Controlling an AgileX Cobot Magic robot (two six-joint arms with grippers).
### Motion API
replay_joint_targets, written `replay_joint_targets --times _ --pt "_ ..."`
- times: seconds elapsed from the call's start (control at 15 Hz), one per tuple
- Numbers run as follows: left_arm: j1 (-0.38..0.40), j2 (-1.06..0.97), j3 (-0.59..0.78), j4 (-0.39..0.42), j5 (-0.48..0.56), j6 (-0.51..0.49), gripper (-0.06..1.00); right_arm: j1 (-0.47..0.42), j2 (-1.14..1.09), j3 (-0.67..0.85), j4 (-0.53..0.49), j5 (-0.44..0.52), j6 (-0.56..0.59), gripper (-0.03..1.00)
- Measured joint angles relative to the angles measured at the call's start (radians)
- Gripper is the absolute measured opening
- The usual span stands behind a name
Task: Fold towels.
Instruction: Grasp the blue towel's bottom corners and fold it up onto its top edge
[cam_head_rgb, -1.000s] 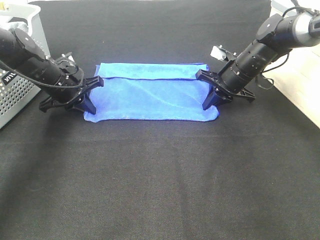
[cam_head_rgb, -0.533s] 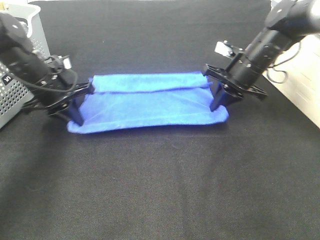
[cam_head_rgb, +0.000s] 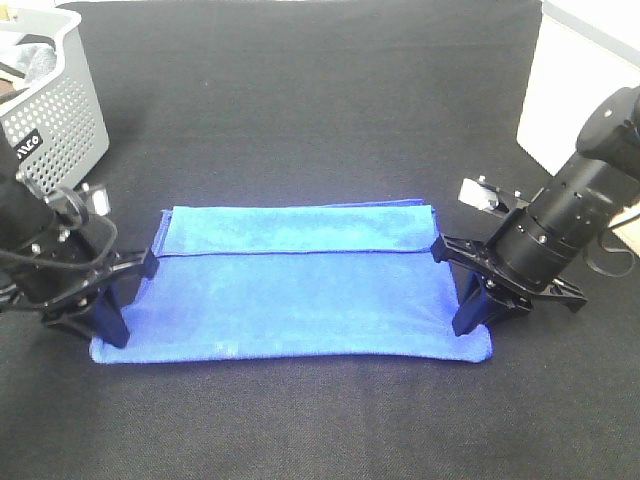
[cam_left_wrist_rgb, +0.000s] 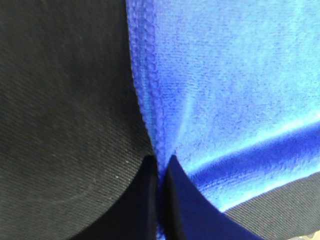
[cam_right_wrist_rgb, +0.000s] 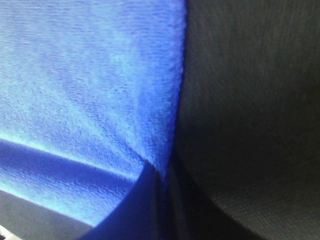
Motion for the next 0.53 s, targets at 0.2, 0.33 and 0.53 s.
replay_joint_targets --times 0.2,0.33,0.53 --pt "0.0 -0.01 -0.011 -0.026 -0.024 0.0 0.01 0.0 -0.01 0.001 0.002 -0.01 -0.016 0.0" --pt "0.0 -0.019 -0.062 -0.026 -0.03 -0.001 0.01 0.0 -0.02 -0.041 -0.005 -0.011 -0.028 0.0" --pt "0.0 -0.023 -0.162 -0.025 -0.099 -0.037 0.01 0.0 -0.007 -0.173 -0.008 -0.002 -0.028 0.0"
